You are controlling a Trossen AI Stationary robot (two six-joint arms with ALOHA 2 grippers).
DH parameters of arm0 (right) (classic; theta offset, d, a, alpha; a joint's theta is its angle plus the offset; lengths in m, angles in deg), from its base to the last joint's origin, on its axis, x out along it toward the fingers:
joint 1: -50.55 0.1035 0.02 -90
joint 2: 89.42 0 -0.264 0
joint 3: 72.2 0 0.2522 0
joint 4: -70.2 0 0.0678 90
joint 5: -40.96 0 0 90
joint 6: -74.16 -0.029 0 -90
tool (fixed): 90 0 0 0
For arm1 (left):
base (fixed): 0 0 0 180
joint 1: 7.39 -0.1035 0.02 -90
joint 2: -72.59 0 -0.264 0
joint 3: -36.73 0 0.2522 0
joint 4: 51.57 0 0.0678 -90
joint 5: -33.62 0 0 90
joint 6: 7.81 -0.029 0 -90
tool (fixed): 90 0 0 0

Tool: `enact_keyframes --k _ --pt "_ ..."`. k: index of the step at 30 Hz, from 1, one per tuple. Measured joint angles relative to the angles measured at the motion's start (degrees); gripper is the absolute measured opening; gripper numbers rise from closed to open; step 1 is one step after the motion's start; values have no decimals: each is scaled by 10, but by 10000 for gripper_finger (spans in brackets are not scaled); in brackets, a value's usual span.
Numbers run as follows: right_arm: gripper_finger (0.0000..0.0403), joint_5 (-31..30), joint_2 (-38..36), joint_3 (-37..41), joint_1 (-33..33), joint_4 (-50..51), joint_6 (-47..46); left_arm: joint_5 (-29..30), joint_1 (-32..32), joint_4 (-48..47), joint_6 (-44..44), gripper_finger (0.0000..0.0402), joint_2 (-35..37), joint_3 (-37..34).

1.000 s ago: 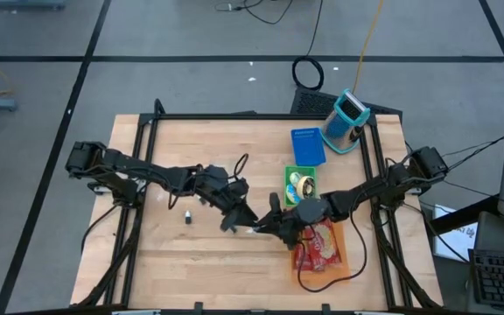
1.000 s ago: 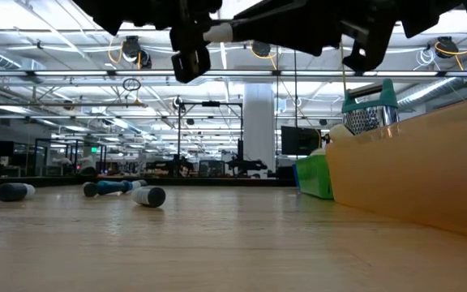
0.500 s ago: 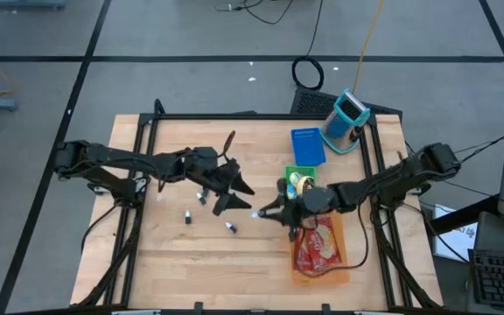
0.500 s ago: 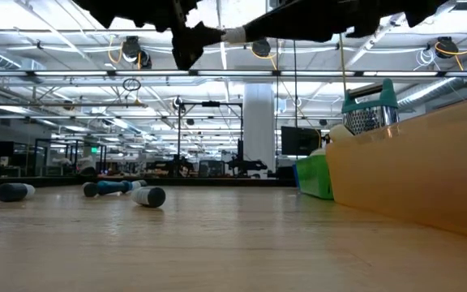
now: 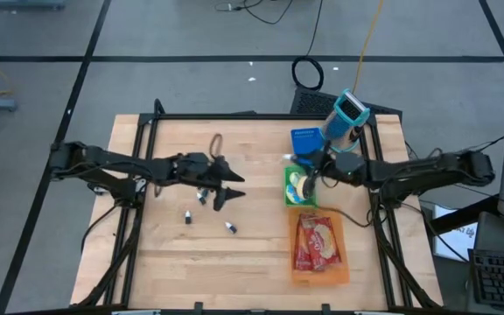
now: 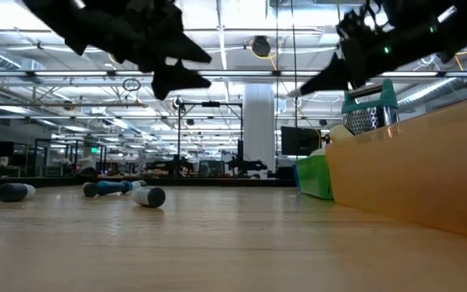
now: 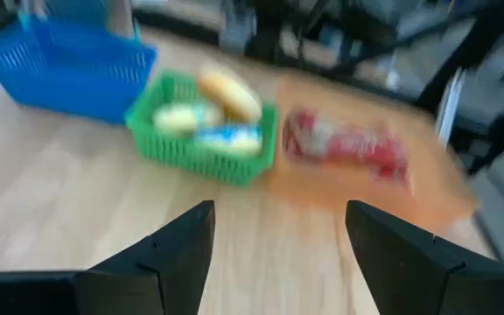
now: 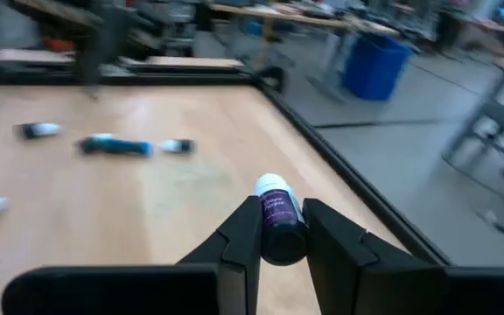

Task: Pick & Place Food Item
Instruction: Put the purple food coloring bottle into the blue bin

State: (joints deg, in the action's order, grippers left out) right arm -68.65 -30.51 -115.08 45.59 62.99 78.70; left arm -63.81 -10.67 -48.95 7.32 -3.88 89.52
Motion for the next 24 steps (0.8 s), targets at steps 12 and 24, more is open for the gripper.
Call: enact_keyframes --k 12,24 --pt "61 1 -44 133 -146 -47 -88 110 -35 88 19 255 225 -143" --pt "73 4 -21 175 -189 -67 -97 140 -33 82 62 255 296 -176"
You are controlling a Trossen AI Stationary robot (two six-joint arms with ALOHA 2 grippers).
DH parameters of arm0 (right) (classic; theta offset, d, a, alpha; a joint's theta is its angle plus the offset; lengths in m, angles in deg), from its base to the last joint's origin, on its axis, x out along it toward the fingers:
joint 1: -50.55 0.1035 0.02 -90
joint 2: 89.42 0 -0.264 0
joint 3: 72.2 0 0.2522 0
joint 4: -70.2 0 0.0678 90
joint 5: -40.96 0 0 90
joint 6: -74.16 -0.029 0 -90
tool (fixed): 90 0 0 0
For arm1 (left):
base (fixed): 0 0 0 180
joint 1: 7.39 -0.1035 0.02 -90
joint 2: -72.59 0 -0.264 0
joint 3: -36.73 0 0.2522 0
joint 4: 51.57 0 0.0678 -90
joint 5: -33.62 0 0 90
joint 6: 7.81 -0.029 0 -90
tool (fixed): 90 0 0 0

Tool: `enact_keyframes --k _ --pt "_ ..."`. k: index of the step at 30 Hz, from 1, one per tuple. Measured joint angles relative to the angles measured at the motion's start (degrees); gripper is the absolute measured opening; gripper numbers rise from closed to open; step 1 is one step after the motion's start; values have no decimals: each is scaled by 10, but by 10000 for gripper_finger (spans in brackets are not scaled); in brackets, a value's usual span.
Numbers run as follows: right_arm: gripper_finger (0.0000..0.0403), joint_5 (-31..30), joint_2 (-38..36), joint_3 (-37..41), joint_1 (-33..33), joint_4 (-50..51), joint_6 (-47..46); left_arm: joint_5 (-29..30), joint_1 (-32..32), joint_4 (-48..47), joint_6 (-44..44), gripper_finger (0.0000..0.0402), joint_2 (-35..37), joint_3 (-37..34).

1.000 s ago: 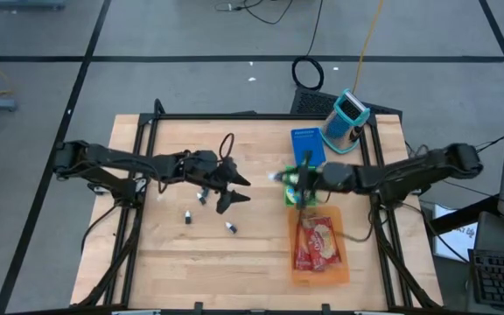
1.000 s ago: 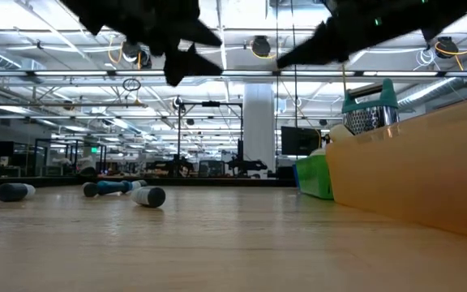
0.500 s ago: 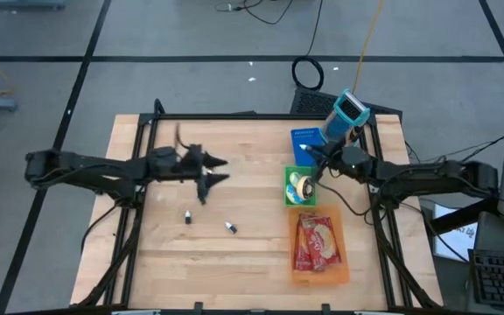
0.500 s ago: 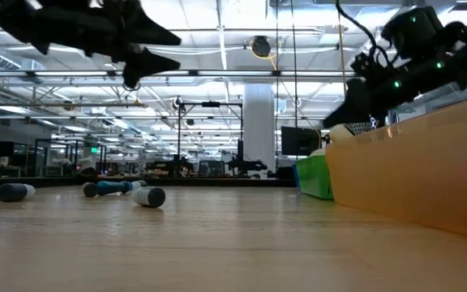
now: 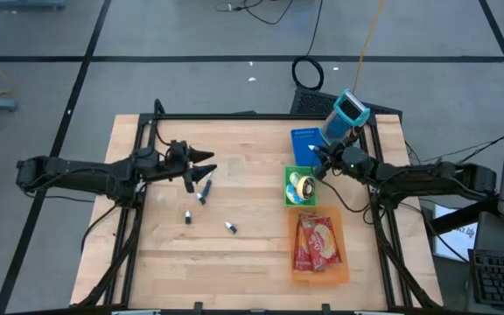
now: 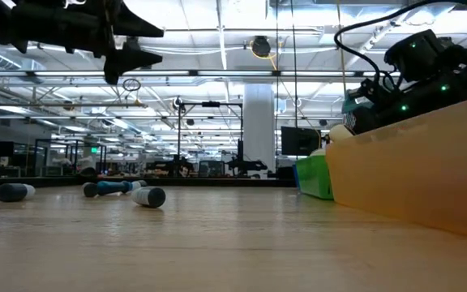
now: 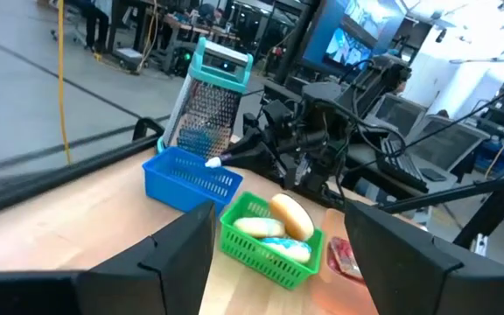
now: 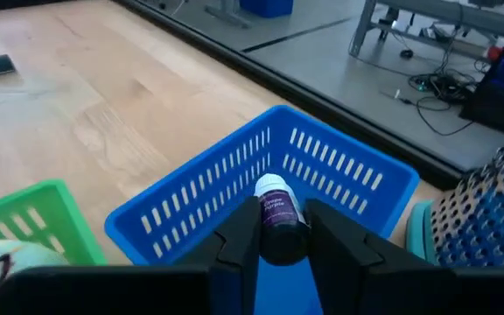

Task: Pick & Place Food Item
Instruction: Put the purple food coloring bottle into the blue bin, then put the bottom green food coloring bottle into the blue bin

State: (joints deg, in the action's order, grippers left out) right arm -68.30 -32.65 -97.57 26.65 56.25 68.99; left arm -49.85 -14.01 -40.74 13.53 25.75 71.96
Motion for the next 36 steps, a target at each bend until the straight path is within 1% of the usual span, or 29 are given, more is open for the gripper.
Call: enact_keyframes --k 5,10,17,20,22,25,28,31,33,36 --pt "87 0 14 0 -5 -44 2 3 -2 0 11 255 -7 0" --pt "128 5 17 0 -6 -78 -1 6 -1 1 17 255 -11 0" --pt "195 60 17 0 -29 -81 -74 7 -1 -2 25 255 -16 0" --pt "210 116 17 0 -23 -125 -62 5 -1 -20 32 255 -16 0" --pt "215 146 17 0 -12 -165 -44 -13 0 -34 34 255 -14 0" --pt "216 151 13 0 17 -214 -12 -44 14 -58 39 255 -14 1" --pt "213 150 7 0 51 -236 33 -35 42 -141 44 255 -15 15" --pt "209 148 -1 0 81 -245 66 -28 80 -261 89 255 -15 40" --pt "206 137 -4 0 97 -244 78 -31 110 -357 151 255 -15 59" --pt "204 103 -4 0 114 -244 85 -39 153 -491 304 255 -15 81"
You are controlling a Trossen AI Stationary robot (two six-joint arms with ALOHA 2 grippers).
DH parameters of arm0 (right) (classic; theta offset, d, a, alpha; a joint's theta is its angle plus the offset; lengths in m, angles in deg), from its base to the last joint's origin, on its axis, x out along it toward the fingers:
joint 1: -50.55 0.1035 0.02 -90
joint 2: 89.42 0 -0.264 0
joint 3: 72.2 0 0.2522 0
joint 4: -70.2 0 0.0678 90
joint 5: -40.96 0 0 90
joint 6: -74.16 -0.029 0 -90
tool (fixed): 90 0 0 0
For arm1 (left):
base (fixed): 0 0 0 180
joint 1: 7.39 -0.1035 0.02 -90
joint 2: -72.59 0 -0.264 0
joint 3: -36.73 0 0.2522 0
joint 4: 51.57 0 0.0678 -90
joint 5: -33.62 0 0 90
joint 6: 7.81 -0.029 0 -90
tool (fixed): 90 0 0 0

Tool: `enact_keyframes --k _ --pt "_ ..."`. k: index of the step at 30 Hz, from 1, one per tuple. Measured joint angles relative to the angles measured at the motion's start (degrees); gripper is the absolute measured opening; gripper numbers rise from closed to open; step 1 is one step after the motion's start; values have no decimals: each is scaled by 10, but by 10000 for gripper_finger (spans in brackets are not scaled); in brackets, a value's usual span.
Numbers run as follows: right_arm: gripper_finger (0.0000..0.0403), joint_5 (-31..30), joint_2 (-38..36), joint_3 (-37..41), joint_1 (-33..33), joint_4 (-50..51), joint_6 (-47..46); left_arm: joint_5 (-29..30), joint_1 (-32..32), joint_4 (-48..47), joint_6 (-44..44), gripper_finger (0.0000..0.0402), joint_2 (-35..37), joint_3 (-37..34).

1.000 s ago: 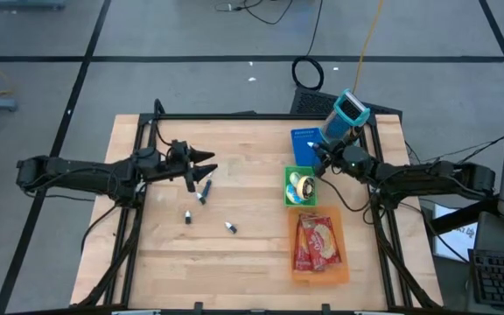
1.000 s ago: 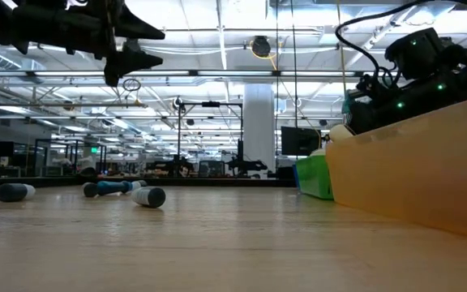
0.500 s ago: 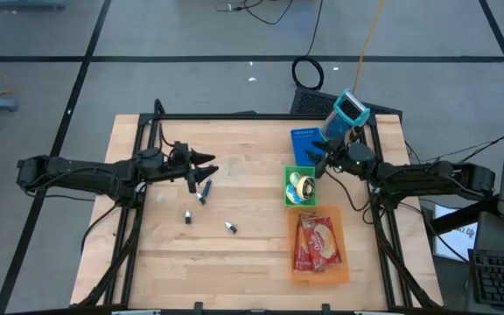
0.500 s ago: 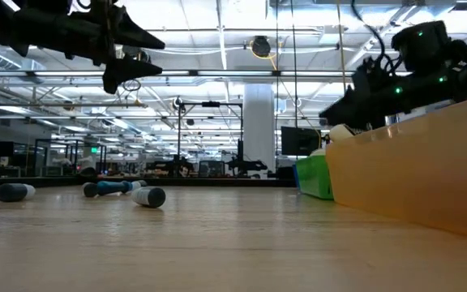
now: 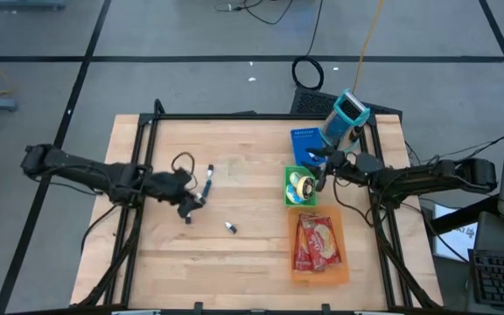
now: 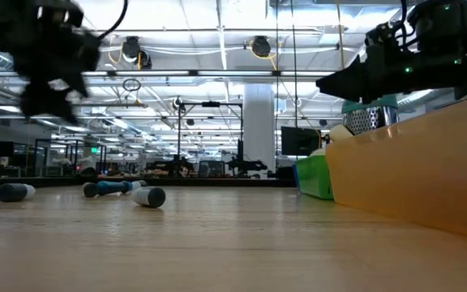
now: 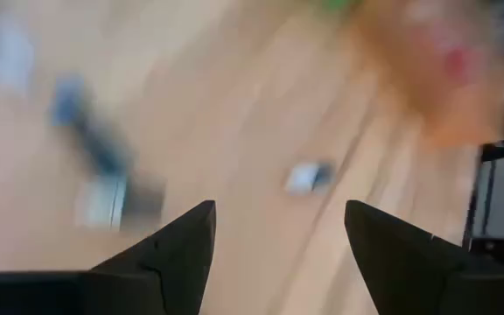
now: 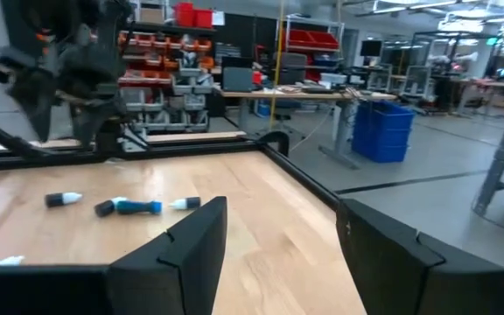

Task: Pick & Place Food Item
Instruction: Put the bottom green food coloring bottle into the blue bin

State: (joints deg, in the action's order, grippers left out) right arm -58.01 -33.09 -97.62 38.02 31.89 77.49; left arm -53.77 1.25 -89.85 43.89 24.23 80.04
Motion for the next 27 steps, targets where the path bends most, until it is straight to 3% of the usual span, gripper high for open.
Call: enact_keyframes --k 5,9,21,27 --pt "203 -16 0 0 11 1 8 2 62 -151 287 255 0 -3" --pt "200 -15 0 0 10 1 8 6 101 -173 403 255 -35 -16" --pt "196 -15 0 0 10 9 8 -11 120 -80 485 255 -223 -13" --pt "196 -15 0 0 10 10 8 -20 120 -74 492 255 -252 -12"
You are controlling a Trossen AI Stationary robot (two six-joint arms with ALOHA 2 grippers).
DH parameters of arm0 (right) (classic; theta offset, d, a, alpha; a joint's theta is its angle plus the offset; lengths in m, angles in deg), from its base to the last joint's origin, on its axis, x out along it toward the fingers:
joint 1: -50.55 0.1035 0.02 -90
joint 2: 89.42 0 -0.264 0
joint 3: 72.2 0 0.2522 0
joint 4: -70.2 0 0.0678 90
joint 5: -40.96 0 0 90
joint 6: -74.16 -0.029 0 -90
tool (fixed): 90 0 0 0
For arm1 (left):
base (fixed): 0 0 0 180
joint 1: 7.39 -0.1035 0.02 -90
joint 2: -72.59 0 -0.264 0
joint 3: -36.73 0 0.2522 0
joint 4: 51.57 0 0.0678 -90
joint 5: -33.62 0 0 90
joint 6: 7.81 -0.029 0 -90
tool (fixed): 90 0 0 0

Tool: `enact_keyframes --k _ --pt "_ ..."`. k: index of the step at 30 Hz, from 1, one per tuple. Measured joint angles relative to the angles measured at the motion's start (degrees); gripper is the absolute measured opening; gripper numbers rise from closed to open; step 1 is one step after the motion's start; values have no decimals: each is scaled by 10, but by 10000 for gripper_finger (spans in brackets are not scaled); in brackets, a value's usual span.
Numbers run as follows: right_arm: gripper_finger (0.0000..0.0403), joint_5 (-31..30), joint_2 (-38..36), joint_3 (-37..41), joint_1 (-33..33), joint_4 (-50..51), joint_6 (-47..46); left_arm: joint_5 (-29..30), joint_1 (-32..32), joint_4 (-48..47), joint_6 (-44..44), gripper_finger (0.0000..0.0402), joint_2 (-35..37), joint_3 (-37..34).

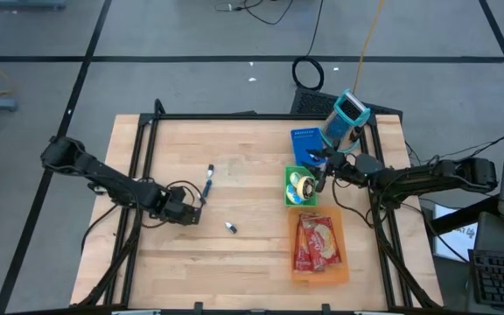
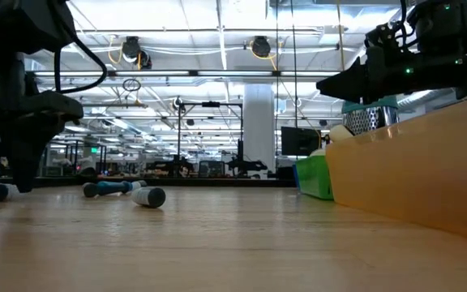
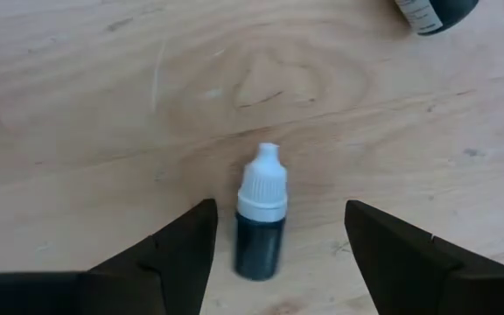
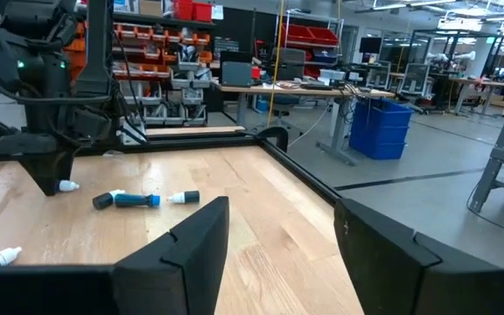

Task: Pick & Place Food Item
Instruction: Put the bottom green food coloring bottle into the blue bin

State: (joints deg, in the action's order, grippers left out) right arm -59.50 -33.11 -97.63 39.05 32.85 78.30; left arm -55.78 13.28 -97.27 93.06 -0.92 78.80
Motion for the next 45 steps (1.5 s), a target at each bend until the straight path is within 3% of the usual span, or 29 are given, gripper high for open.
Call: enact_keyframes --k 8,22,32,35,45 --pt "196 2 0 0 0 4 -4 -53 12 -41 -2 255 1 11" --pt "196 1 0 0 0 4 -4 -50 14 -45 87 255 -3 11" --pt "196 1 0 0 0 4 -4 -50 14 -40 103 253 -3 11" --pt "196 1 0 0 0 4 -4 -51 14 -38 107 232 -3 11" --pt "196 1 0 0 0 4 -4 -24 15 -32 91 101 -3 10"
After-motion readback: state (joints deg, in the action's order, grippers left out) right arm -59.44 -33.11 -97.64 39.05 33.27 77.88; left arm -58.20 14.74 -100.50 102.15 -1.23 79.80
